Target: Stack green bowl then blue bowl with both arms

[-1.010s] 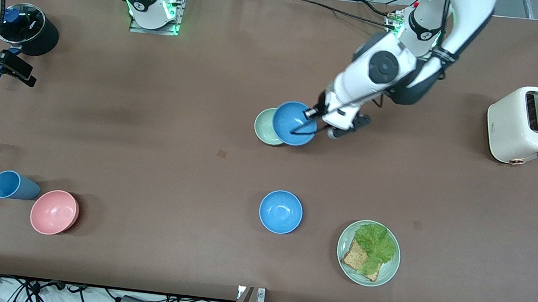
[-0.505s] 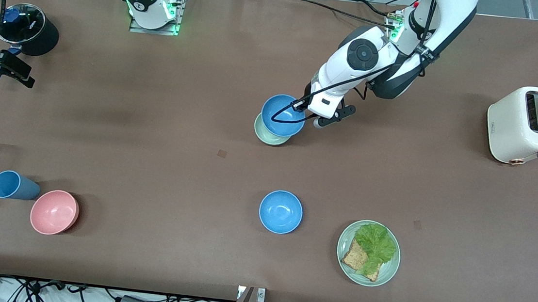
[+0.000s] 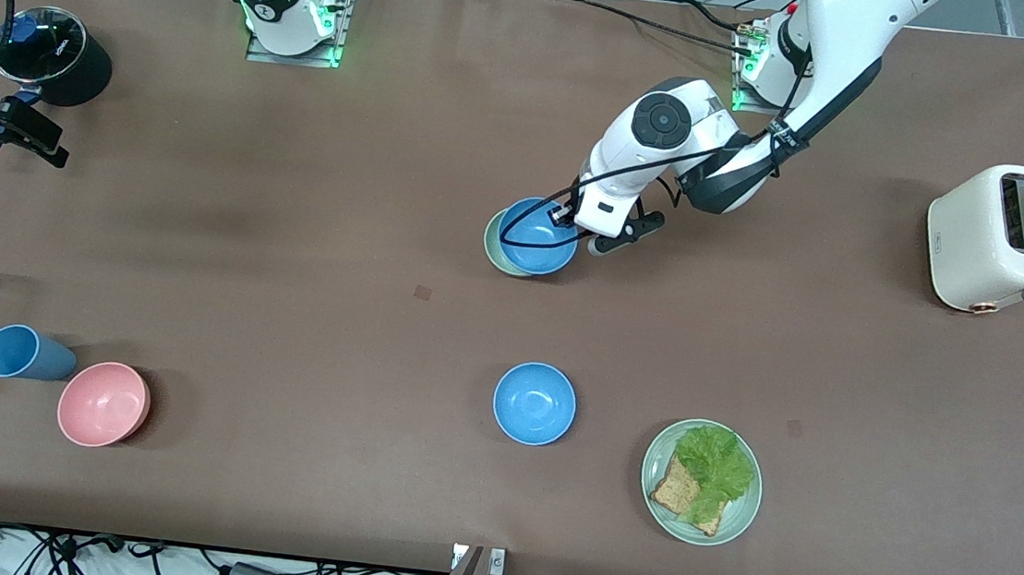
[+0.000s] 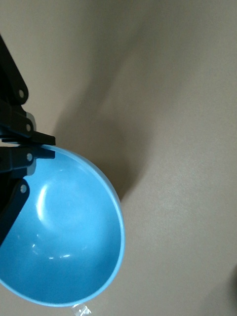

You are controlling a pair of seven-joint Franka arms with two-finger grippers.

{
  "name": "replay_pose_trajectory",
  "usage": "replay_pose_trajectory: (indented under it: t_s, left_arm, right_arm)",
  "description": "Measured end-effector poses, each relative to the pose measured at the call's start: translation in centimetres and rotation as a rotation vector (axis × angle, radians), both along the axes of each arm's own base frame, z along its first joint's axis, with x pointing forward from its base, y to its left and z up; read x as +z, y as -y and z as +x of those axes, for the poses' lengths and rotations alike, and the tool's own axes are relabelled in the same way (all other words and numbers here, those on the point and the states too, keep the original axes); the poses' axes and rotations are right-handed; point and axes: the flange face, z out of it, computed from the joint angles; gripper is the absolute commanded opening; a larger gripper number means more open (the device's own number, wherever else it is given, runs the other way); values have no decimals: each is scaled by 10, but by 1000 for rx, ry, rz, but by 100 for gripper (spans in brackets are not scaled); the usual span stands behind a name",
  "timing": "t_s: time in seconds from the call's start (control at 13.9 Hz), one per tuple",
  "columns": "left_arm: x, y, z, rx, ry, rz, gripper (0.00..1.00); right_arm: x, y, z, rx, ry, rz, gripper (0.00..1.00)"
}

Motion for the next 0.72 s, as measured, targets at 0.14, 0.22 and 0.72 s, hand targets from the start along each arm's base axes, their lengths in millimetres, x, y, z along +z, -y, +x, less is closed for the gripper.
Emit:
replay_pose_trajectory:
  t_s: [0.14,0.22,0.72]
  left_arm:
    - [2,10,-7,3,-2,-1,0]
    - [3,19,-14,-6,-2,-1,0]
    - [-9,25,-9,-12,7,15,37]
  right_arm:
    - [0,0,0,0,0,0,100]
    - [0,0,0,0,0,0,100]
    - [3,0,1,-6,15,-1,100]
